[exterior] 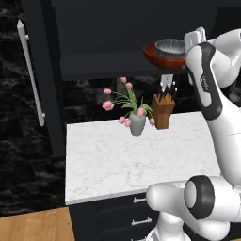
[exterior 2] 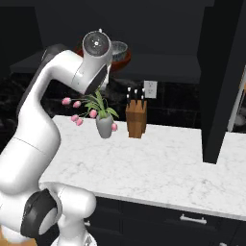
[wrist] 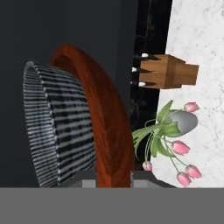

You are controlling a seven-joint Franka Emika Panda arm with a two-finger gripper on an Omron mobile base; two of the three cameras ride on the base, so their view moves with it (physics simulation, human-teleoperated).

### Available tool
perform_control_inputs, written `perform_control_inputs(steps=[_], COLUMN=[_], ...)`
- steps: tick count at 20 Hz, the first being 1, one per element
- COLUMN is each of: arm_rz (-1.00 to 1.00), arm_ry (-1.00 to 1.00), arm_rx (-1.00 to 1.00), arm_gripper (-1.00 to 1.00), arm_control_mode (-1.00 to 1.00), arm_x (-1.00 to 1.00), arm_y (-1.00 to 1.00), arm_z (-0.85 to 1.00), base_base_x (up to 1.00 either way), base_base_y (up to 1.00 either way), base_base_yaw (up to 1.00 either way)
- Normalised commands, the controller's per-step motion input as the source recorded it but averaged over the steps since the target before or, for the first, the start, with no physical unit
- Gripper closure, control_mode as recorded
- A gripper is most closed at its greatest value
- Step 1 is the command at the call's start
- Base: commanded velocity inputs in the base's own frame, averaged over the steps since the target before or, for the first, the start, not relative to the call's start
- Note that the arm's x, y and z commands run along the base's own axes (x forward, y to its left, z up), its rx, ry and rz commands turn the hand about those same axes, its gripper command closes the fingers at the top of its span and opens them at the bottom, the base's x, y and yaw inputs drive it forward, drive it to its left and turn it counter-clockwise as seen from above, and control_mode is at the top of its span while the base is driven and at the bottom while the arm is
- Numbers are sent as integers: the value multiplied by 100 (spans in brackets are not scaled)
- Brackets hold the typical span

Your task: Pick up the bowls on the counter and stack them on top of one another in the open cabinet. Place the smaller bowl on top of the larger bowl.

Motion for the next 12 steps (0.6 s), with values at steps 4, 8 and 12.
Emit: perform_control_inputs(steps=[4,8,12], arm_rz=[-2,-1,-3], arm_ry=[13,0,0], arm_rx=[1,3,1], arm_gripper=[100,100,-100], arm_control_mode=[-100,-100,-100], arm_x=[100,100,73], arm_y=[1,1,8], arm_z=[-12,0,0], base_base_x=[0,0,0], base_base_y=[0,0,0], base_base_yaw=[0,0,0])
